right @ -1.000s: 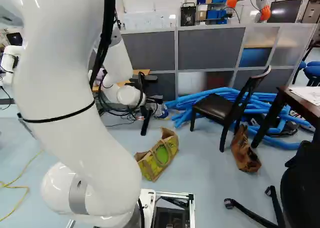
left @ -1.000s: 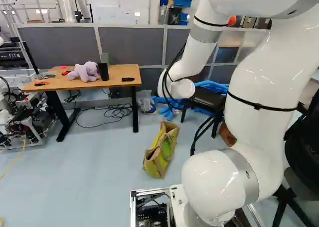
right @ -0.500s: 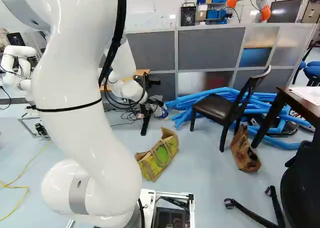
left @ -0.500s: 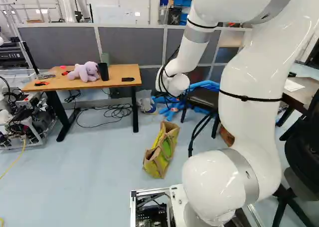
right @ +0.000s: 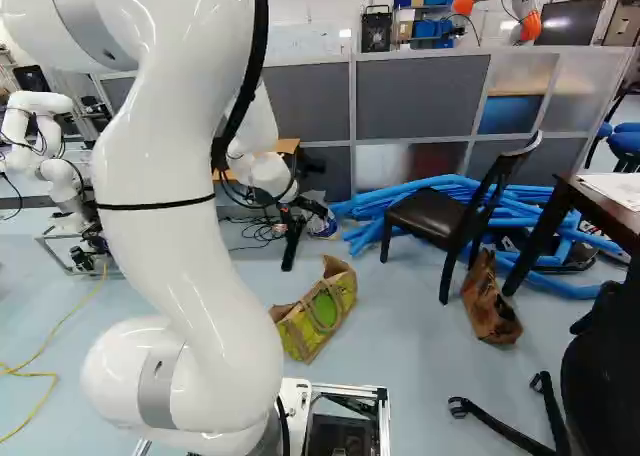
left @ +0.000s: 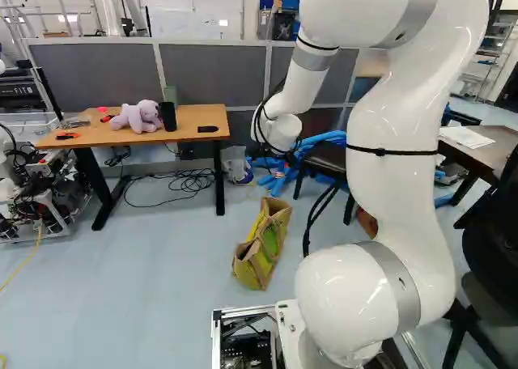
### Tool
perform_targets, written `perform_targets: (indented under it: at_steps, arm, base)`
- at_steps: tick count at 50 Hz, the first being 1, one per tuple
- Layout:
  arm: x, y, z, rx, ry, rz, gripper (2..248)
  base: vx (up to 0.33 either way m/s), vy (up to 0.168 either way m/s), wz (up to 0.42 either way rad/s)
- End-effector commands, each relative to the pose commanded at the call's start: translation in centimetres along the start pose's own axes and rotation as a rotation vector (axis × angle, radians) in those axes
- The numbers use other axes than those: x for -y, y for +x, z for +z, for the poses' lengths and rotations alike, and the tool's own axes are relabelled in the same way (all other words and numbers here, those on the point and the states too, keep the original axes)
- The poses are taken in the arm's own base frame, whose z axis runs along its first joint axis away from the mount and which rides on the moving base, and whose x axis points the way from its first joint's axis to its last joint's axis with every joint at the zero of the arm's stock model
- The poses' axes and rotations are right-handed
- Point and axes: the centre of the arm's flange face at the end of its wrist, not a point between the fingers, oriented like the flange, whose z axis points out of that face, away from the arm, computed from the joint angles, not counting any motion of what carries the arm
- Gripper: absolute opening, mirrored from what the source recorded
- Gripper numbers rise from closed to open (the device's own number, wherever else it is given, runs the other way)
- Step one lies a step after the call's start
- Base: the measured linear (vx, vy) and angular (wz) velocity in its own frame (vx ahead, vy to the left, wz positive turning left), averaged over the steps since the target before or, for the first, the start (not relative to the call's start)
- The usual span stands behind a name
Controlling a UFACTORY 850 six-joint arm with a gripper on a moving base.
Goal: Pick up the bag on the ground and place it on the table
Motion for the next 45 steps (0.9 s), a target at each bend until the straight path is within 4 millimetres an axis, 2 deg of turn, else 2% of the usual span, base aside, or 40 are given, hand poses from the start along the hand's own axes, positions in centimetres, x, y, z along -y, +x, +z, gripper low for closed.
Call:
perform_targets:
  at_steps: [45]
  arm:
    - [-0.5,2.4,3.5,0.241,-0.012,0.192,247]
  base:
    - [0.000,0.000,0.000]
